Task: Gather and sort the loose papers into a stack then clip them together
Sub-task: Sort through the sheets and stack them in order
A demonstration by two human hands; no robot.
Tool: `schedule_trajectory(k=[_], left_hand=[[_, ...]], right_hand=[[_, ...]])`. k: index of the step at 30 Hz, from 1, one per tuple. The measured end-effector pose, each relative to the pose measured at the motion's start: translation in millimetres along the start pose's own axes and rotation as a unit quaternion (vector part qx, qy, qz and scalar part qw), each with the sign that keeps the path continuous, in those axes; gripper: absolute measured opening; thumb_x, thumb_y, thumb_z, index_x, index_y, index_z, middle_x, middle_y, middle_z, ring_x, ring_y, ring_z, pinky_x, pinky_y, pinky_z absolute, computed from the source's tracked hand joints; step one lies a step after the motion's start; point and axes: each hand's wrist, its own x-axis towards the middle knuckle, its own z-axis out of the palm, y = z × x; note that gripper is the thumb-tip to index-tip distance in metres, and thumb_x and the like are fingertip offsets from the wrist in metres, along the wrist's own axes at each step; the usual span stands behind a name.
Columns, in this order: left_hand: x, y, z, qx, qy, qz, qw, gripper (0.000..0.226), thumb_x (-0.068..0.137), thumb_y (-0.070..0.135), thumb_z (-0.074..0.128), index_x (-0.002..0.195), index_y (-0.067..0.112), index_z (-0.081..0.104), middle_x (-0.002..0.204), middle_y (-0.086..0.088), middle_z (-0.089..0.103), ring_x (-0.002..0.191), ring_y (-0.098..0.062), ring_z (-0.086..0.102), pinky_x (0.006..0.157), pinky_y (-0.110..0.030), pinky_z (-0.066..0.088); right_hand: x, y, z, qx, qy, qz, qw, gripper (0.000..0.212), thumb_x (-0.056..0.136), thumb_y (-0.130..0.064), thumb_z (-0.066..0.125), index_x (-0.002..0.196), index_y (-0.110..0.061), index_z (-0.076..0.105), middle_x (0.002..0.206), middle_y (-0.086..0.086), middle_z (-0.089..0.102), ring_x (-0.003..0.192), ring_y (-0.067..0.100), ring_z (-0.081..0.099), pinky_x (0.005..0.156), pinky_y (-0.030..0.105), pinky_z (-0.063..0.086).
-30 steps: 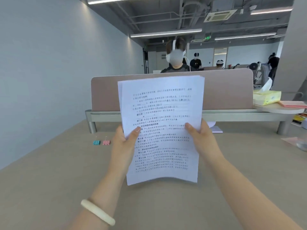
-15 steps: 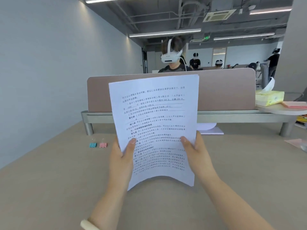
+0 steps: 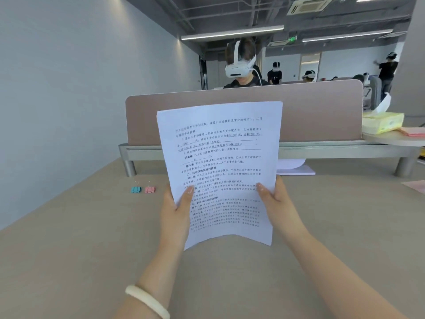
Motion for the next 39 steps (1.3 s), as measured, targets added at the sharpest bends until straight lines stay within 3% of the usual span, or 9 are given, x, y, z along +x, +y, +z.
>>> schedule_trajectory(k=[5,9,12,14,17,22,27,32,39], left_hand=[[2.1,-8.8,-2.4,-0.002,-0.026,-0.004,1.0,0.018,0.094,0.022,0.054,0.101,0.039,0.053,0.089,0.04,0.065,0.085,0.018,0.062,0.077,-0.018,0.048],[13.7,-2.4,-23.2,0.008,-0.012,-0.029,0.999,0.025,0.08,0.029,0.069,0.1,0.033,0.055,0.104,0.01,0.069,0.105,-0.019,0.066,0.088,-0.039,0.053],[34.7,32.0,-50.5,0.019,0.056,0.025,0.998,0.063,0.081,0.024,0.072,0.134,0.023,0.039,0.133,-0.012,0.053,0.11,-0.021,0.057,0.073,-0.009,0.054],[52.0,65.3,-67.0,0.082,0.062,0.076,0.992,0.083,0.077,0.021,0.076,0.145,0.023,0.027,0.147,-0.002,0.038,0.127,-0.014,0.043,0.065,0.0,0.046],[65.4,89.0,-78.5,0.202,-0.126,0.04,0.97,0.092,0.049,0.051,0.085,0.131,0.041,0.045,0.136,0.01,0.053,0.125,-0.009,0.051,0.096,-0.023,0.044],[38.6,59.7,-77.1,0.044,-0.25,-0.113,0.961,0.077,0.035,0.053,0.089,0.103,0.02,0.071,0.109,-0.006,0.074,0.094,-0.023,0.073,0.08,-0.039,0.059],[20.9,34.8,-82.3,-0.031,-0.219,-0.118,0.968,0.089,0.039,0.05,0.091,0.115,0.011,0.066,0.116,-0.011,0.071,0.104,-0.03,0.069,0.087,-0.045,0.056],[18.8,26.7,-95.3,-0.069,-0.196,-0.113,0.972,0.09,0.034,0.051,0.091,0.111,0.013,0.068,0.113,-0.008,0.072,0.102,-0.027,0.07,0.085,-0.041,0.057],[22.6,38.2,-85.7,-0.063,-0.15,-0.055,0.985,0.042,0.069,0.039,0.08,0.105,0.021,0.07,0.11,0.003,0.074,0.101,-0.016,0.071,0.084,-0.031,0.058]], right_hand=[[-0.7,-2.7,-3.7,-0.035,-0.002,0.008,0.999,0.03,0.1,-0.015,0.044,0.113,-0.042,0.047,0.106,-0.029,0.06,0.088,-0.019,0.058,0.07,0.007,0.045],[11.2,-34.9,-23.3,-0.095,-0.027,0.005,0.995,0.02,0.099,-0.013,0.046,0.107,-0.029,0.054,0.104,-0.008,0.066,0.096,0.011,0.064,0.073,0.018,0.05],[29.8,-76.0,-40.2,-0.232,-0.073,-0.038,0.969,0.021,0.097,-0.014,0.048,0.115,-0.021,0.057,0.112,0.001,0.064,0.106,0.023,0.061,0.088,0.035,0.048],[39.7,-104.9,-44.7,-0.326,-0.132,-0.072,0.933,0.025,0.097,-0.014,0.049,0.121,-0.015,0.056,0.115,0.001,0.061,0.105,0.02,0.059,0.085,0.03,0.044],[44.2,-135.0,-36.6,-0.435,-0.225,-0.102,0.866,0.02,0.098,-0.017,0.049,0.116,-0.015,0.055,0.113,-0.002,0.059,0.105,0.02,0.055,0.086,0.031,0.042],[38.8,-137.9,-20.4,-0.483,-0.3,-0.118,0.814,0.021,0.095,-0.019,0.054,0.116,-0.015,0.057,0.107,-0.006,0.057,0.102,0.013,0.053,0.089,0.027,0.042],[34.0,-124.6,-51.7,-0.395,-0.234,-0.061,0.886,0.021,0.083,-0.027,0.071,0.073,-0.019,0.055,0.067,-0.012,0.053,0.057,-0.003,0.047,0.053,0.01,0.033],[10.5,-69.6,-81.4,-0.045,-0.198,0.101,0.974,0.035,0.08,-0.03,0.066,0.111,-0.016,0.068,0.11,-0.001,0.074,0.098,0.013,0.071,0.091,0.03,0.054],[-6.0,-68.7,-55.4,0.075,-0.1,0.021,0.992,0.03,0.097,-0.025,0.05,0.123,-0.015,0.059,0.114,0.002,0.072,0.095,0.014,0.072,0.07,0.025,0.057]])
